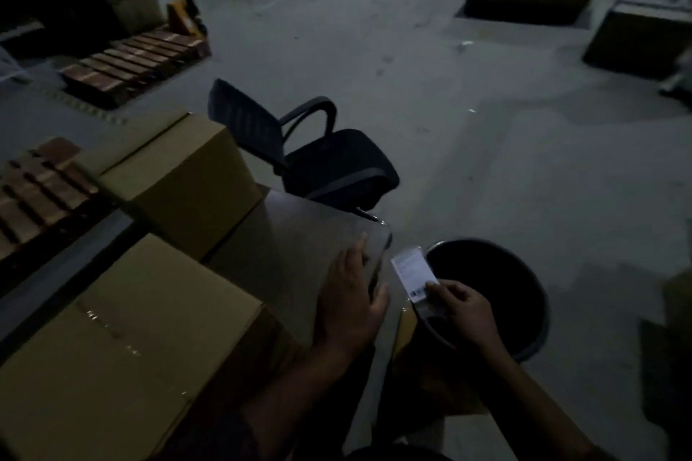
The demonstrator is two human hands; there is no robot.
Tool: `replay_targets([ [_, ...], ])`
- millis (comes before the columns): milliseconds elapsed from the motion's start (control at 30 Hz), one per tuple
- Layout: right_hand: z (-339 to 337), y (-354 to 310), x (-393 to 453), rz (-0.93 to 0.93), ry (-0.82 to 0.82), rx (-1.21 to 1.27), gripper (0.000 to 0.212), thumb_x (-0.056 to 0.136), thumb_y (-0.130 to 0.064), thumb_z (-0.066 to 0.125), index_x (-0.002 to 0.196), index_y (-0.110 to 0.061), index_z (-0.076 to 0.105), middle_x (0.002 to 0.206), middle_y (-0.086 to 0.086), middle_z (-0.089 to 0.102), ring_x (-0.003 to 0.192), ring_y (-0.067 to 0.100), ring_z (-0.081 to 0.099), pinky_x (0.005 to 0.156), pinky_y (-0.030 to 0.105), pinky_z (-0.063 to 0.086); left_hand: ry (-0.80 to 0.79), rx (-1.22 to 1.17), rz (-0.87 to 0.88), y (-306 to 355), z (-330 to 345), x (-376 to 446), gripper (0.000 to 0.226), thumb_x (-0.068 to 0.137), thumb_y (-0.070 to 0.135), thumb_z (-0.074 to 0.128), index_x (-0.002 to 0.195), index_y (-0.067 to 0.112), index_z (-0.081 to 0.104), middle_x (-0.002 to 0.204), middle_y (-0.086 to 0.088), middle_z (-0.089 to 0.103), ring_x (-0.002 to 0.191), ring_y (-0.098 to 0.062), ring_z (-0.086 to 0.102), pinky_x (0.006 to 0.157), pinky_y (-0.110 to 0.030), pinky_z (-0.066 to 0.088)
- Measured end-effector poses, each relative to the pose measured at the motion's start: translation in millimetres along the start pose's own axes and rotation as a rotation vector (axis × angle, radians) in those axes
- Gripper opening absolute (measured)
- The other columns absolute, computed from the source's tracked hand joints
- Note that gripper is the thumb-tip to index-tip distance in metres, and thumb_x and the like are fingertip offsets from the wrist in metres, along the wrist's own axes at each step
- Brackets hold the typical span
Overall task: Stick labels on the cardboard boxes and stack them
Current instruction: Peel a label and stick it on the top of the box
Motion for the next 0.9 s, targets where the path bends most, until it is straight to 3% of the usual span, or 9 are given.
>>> replay_targets([
  [67,-38.8,22.9,16.5,0.043,0.105,-0.104,0.007,0.092,-0.008,0.071,0.089,-0.002,0.073,0.067,0.002,0.071,0.052,0.002,0.063,0.051,0.016,0.05,-0.15,0.013,0.022,8.6,45.3,2.8,0.083,0.09,0.033,0.073,0.161,0.025,0.031,0.14,0.0,0.055,0.124,-0.02,0.054,0.098,-0.04,0.051],
  [233,-95.3,76.3,54.2,0.223,0.273,-0.267,0.008,0.089,-0.015,0.072,0.089,-0.007,0.075,0.084,0.011,0.073,0.07,0.023,0.065,0.069,0.036,0.055,-0.42,0.156,0.112,20.4,128.6,4.8,0.076,0.092,0.035,0.069,0.159,0.026,0.035,0.149,0.0,0.053,0.137,-0.022,0.051,0.109,-0.041,0.041],
  [367,-113.4,79.2,80.8,0.148,0.367,-0.501,0.007,0.088,-0.018,0.068,0.083,-0.015,0.071,0.086,0.006,0.072,0.069,0.018,0.06,0.065,0.032,0.047,-0.508,0.199,0.138,23.1,157.3,3.7,0.072,0.095,0.035,0.067,0.159,0.025,0.036,0.141,0.001,0.057,0.132,-0.021,0.054,0.107,-0.042,0.043],
  [467,-100.7,77.6,98.1,0.078,0.33,-0.623,0.016,0.09,-0.033,0.069,0.085,-0.017,0.071,0.085,0.002,0.072,0.076,0.024,0.066,0.062,0.032,0.046,-0.504,0.204,0.119,20.9,159.9,8.2,0.067,0.095,0.035,0.067,0.156,0.025,0.04,0.136,0.002,0.059,0.13,-0.021,0.055,0.106,-0.043,0.044],
  [567,-67.2,93.4,112.0,0.055,0.128,-0.773,0.024,0.087,-0.049,0.073,0.094,-0.027,0.079,0.09,-0.006,0.076,0.084,0.018,0.07,0.069,0.03,0.052,-0.484,0.197,0.069,13.1,155.7,13.2,0.064,0.093,0.034,0.068,0.153,0.025,0.045,0.138,0.003,0.06,0.131,-0.02,0.055,0.105,-0.044,0.044],
  [700,-45.1,98.0,107.3,-0.001,0.053,-0.81,0.026,0.089,-0.045,0.069,0.102,-0.026,0.08,0.101,-0.008,0.078,0.097,0.017,0.071,0.086,0.034,0.056,-0.425,0.182,0.008,0.6,144.3,16.6,0.06,0.09,0.033,0.07,0.146,0.024,0.051,0.137,0.001,0.061,0.127,-0.022,0.059,0.1,-0.043,0.047],
  [900,-7.2,34.4,77.5,-0.215,0.069,-0.636,0.013,0.095,-0.03,0.068,0.09,-0.024,0.078,0.084,-0.009,0.074,0.079,0.008,0.068,0.065,0.023,0.046,-0.274,0.048,-0.089,-9.9,111.4,22.4,0.051,0.091,0.034,0.068,0.14,0.028,0.055,0.123,0.006,0.062,0.113,-0.017,0.061,0.093,-0.04,0.053],
])
Point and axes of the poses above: each hand's wrist, its own x-axis towards the middle knuckle, its own z-axis out of the palm, y = z × x, the point moved 9 cm from there along x, towards the middle knuckle
